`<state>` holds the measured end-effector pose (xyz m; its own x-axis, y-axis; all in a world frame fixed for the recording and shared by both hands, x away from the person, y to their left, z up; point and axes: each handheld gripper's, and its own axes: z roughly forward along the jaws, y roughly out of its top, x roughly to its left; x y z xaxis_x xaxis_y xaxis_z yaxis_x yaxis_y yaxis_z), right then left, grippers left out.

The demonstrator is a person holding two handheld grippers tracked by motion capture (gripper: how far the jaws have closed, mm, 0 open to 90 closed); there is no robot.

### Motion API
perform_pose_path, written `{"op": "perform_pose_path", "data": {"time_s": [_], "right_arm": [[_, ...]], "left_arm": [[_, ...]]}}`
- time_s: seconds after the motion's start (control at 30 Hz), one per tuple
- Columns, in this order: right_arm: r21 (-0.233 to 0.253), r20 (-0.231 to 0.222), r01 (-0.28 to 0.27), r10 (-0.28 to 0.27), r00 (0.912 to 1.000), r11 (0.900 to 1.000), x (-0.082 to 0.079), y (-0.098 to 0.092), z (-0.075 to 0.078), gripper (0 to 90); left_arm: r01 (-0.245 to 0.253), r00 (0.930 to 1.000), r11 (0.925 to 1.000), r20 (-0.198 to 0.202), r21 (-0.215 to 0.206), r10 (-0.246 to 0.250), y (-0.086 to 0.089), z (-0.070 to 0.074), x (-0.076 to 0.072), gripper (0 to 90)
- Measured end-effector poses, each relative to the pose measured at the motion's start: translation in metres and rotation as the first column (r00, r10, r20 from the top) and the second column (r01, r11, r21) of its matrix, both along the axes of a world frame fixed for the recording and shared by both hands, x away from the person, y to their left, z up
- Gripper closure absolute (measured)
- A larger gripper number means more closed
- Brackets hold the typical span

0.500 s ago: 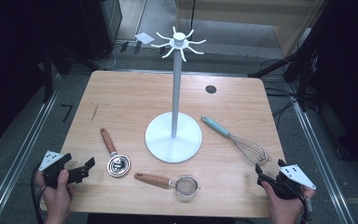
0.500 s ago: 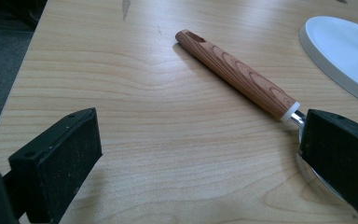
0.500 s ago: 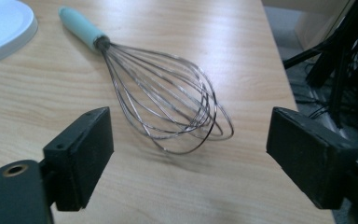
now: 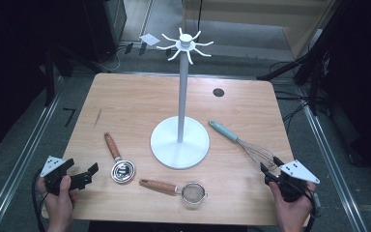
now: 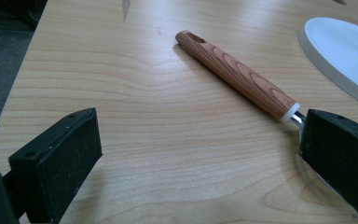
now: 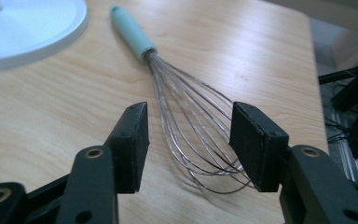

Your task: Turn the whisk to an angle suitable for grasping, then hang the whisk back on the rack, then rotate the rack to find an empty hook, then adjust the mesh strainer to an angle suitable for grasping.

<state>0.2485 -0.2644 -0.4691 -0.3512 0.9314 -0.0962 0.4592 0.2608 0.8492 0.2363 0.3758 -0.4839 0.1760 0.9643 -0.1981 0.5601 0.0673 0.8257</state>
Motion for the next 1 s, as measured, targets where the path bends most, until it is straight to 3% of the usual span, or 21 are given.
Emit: {"op": "perform_pose_path", "data": {"time_s": [0.03,0.17,0.27,0.3,0.33,0.4,0.43,0.53,0.63,0.7,0.83,1.0], "right_arm": [[-0.005,-0.019,-0.042,0.042,0.9989,0.999,0.005,0.004,0.002,45.5],[-0.023,-0.058,-0.066,0.065,0.9962,0.998,0.010,0.011,0.006,38.3],[-0.101,-0.117,-0.102,0.090,0.9891,0.990,0.018,0.020,0.015,29.9],[-0.101,-0.117,-0.102,0.090,0.9891,0.990,0.018,0.020,0.015,29.9],[-0.172,-0.166,-0.134,0.105,0.9806,0.976,0.026,0.026,0.018,26.5],[-0.183,-0.178,-0.147,0.115,0.9774,0.972,0.029,0.028,0.020,26.6],[-0.194,-0.208,-0.169,0.128,0.9697,0.966,0.036,0.032,0.023,30.8],[-0.188,-0.245,-0.217,0.168,0.9548,0.958,0.047,0.038,0.028,36.4],[-0.213,-0.261,-0.230,0.172,0.9500,0.950,0.053,0.042,0.030,38.4],[-0.232,-0.296,-0.252,0.179,0.9383,0.939,0.063,0.046,0.033,40.6],[-0.237,-0.331,-0.263,0.177,0.9271,0.935,0.076,0.048,0.035,42.9],[-0.269,-0.369,-0.294,0.184,0.9110,0.917,0.091,0.053,0.036,43.9]], "left_arm": [[0.002,1.0000,1.0000,-0.001,-0.001,-0.002,0.000,0.000,0.000,0.0],[0.007,1.0000,1.0000,-0.002,-0.001,-0.007,-0.001,0.000,0.000,0.0],[0.008,1.0000,1.0000,-0.002,-0.001,-0.008,-0.001,0.000,0.000,0.0],[0.008,1.0000,1.0000,-0.002,-0.001,-0.008,-0.001,0.000,0.000,0.0],[0.008,1.0000,1.0000,-0.002,0.001,-0.008,-0.001,0.000,0.000,0.0],[0.008,1.0000,1.0000,-0.002,0.001,-0.008,-0.001,0.000,0.000,0.0],[0.008,1.0000,1.0000,-0.002,0.001,-0.008,-0.001,0.000,0.000,0.0],[0.008,1.0000,1.0000,-0.002,0.002,-0.008,-0.001,0.000,0.000,0.0],[0.011,0.9999,0.9999,-0.002,0.001,-0.011,-0.001,0.000,0.000,0.0],[0.012,0.9999,0.9999,-0.004,-0.001,-0.012,-0.001,0.000,0.000,0.0],[0.013,0.9999,0.9999,-0.002,-0.002,-0.013,-0.001,0.000,0.000,0.0],[0.014,0.9999,0.9999,-0.003,-0.001,-0.014,-0.001,0.000,0.000,0.0]]}}
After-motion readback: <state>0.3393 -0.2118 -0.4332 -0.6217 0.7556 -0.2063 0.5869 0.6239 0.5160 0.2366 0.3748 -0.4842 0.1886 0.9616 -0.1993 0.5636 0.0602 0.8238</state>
